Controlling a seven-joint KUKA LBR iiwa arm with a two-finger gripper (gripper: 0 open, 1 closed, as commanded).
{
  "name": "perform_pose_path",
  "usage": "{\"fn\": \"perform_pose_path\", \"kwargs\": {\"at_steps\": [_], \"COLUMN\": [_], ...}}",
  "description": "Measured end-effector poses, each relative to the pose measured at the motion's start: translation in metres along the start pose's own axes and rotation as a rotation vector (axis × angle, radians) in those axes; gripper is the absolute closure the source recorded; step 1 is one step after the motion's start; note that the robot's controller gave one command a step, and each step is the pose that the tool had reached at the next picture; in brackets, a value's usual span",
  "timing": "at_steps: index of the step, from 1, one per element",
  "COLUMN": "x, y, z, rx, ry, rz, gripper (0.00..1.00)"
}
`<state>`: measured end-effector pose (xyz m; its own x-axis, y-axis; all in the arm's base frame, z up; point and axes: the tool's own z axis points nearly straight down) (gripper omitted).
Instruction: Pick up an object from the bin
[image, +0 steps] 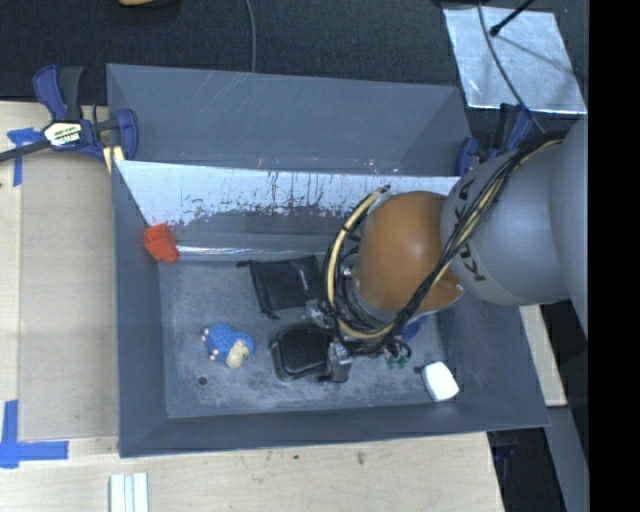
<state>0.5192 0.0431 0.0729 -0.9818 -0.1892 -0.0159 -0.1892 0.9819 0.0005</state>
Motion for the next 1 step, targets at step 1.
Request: {"fn": "perform_pose_path", "kwargs": {"at_steps": [1], "x": [-0.0029], "y": [-0.0003], "z": [-0.1199], "rx": [0.002], "ry": [0.011], "rz": [0.003], "gripper": [1.0]}}
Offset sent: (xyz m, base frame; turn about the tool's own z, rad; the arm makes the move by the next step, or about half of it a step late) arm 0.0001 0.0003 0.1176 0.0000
